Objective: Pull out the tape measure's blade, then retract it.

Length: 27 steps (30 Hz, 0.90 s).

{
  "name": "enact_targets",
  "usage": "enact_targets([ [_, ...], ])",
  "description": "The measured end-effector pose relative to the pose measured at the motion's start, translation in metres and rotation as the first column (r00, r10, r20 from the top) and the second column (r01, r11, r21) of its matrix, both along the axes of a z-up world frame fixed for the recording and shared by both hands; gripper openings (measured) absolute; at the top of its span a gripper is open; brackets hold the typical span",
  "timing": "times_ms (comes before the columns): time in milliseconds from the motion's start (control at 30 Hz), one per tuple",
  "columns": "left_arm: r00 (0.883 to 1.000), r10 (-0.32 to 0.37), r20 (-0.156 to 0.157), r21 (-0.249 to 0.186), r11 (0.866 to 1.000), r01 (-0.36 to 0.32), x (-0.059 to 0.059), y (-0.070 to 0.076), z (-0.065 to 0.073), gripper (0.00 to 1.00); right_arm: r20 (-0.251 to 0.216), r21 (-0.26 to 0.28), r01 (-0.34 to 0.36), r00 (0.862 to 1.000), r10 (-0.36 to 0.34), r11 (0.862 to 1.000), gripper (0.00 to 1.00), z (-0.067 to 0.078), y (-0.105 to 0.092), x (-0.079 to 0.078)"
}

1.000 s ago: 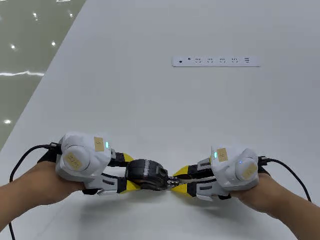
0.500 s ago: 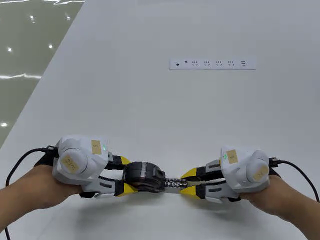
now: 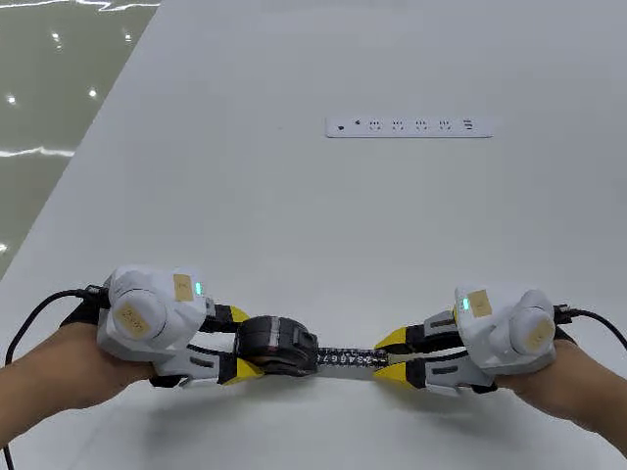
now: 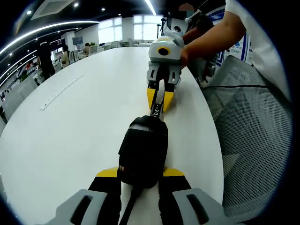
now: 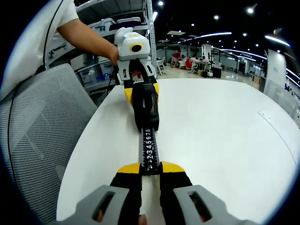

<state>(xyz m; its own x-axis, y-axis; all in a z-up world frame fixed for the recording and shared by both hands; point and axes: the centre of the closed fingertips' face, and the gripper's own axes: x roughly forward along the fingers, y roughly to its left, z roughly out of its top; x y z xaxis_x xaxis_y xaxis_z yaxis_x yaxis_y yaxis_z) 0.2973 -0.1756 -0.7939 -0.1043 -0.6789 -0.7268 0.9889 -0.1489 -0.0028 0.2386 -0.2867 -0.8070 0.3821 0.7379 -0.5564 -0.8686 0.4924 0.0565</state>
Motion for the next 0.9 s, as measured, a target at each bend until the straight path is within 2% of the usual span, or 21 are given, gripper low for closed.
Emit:
enact_targets([
  [167, 1.000, 0.005, -0.008, -0.001, 1.000, -0.005, 0.000, 0.000, 0.000, 0.27, -0.002, -0.008, 0.017, 1.000, -0.017, 1.000, 0.11, 0.000, -0.013, -0.004],
  [900, 1.000, 0.003, -0.008, 0.002, 1.000, -0.003, 0.000, -0.001, 0.000, 0.27, -0.034, -0.063, 0.062, 0.997, -0.064, 0.996, 0.11, 0.000, -0.065, -0.031],
])
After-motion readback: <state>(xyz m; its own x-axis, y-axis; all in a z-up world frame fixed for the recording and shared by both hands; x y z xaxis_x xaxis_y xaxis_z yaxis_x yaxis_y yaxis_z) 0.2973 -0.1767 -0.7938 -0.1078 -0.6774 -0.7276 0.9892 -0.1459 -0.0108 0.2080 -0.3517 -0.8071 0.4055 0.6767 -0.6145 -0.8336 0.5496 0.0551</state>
